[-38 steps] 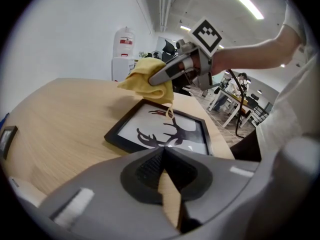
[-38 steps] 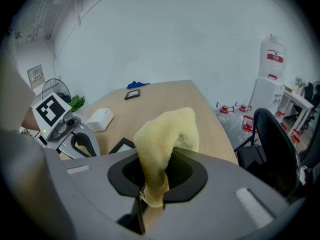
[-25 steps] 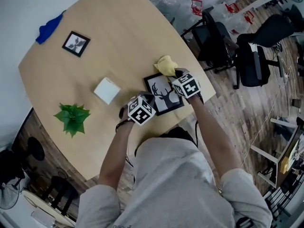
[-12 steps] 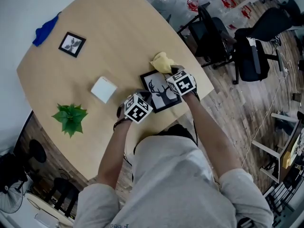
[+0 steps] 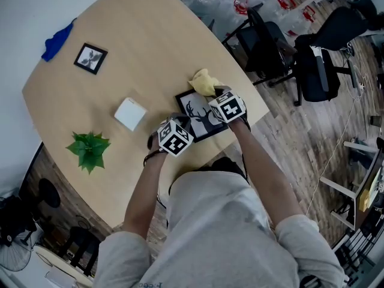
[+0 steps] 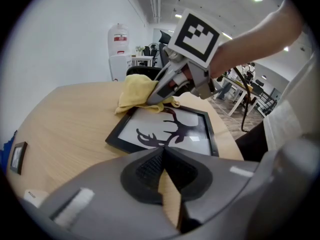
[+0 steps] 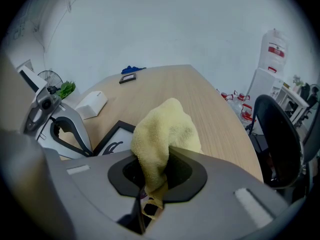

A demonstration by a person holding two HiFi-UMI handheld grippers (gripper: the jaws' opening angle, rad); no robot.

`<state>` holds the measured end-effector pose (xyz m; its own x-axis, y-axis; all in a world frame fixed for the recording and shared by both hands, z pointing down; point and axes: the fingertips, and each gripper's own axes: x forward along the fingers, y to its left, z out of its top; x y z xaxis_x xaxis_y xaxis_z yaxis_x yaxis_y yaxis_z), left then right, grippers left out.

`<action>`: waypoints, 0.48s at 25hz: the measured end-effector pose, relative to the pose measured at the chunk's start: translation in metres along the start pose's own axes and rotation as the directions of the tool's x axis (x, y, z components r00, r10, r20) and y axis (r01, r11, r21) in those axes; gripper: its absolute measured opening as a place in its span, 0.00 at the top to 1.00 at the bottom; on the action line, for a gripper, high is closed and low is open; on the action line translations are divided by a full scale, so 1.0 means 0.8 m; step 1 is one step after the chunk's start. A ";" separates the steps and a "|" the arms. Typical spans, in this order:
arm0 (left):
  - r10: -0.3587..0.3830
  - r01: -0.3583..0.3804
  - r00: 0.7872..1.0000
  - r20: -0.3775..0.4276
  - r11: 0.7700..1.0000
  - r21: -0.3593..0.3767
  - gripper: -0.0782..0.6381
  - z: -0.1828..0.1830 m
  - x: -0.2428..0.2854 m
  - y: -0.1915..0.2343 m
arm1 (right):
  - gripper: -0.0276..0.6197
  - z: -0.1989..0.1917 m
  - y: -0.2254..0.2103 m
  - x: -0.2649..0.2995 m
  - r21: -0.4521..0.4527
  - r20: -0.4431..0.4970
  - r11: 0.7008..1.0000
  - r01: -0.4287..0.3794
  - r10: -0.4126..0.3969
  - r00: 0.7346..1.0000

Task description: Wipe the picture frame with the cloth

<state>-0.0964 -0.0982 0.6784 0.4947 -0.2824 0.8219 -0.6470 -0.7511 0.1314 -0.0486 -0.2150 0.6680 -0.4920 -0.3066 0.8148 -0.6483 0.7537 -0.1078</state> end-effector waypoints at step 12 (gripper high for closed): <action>-0.001 0.001 1.000 -0.017 1.000 -0.016 0.82 0.000 -0.001 0.000 | 0.88 -0.023 0.010 -0.015 0.023 0.042 1.000 -0.007 0.006 0.999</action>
<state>-0.0970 -0.0980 0.6781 0.4854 -0.2714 0.8311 -0.6557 -0.7418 0.1408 -0.0375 -0.1945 0.6675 -0.5201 -0.3258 0.7895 -0.6577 0.7425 -0.1268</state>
